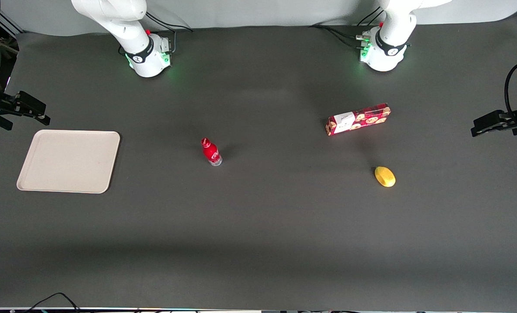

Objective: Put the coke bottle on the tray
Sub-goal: 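Move the open right gripper over the red Coca-Cola bottle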

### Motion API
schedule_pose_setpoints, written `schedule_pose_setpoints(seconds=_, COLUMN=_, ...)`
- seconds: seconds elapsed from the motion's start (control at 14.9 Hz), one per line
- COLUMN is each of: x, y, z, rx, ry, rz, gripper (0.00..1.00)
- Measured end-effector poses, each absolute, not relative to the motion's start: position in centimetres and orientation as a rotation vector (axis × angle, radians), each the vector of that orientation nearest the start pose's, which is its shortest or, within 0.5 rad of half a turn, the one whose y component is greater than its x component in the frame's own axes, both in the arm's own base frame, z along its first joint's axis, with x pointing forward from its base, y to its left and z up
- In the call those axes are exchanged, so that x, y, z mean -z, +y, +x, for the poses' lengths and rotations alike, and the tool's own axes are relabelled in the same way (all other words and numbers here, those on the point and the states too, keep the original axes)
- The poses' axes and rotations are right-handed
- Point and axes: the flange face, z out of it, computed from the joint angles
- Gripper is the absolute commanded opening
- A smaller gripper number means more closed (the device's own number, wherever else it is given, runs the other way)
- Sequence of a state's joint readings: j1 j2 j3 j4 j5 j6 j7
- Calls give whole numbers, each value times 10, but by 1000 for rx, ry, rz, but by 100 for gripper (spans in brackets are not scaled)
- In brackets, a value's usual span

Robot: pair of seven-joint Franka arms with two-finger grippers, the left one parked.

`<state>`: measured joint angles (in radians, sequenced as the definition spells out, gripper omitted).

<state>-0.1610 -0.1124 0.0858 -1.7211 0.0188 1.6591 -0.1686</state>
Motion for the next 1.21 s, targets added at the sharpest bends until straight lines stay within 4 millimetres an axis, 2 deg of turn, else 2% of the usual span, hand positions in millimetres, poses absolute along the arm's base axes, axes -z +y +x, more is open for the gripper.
schedule_pose_setpoints(seconds=0.13, x=-621, y=-33, z=526, rx=77, ry=-123, rz=-3133, gripper=100)
schedule_pose_setpoints(seconds=0.4, x=-618, y=-15, z=526, rx=68, ry=-99, rz=-3132, gripper=100)
schedule_pose_setpoints(seconds=0.54, x=-617, y=1, z=526, rx=53, ry=-141, rz=-3127, gripper=100)
schedule_pose_setpoints(seconds=0.67, x=-613, y=40, z=525, rx=30, ry=-140, rz=-3099, gripper=100)
schedule_pose_setpoints(seconds=0.81, x=-601, y=104, z=526, rx=20, ry=-52, rz=-3082, gripper=100)
schedule_pose_setpoints(seconds=1.01, x=-570, y=203, z=522, rx=11, ry=-5, rz=-3068, gripper=100)
schedule_pose_setpoints(seconds=1.21, x=-536, y=263, z=519, rx=8, ry=45, rz=-3082, gripper=100)
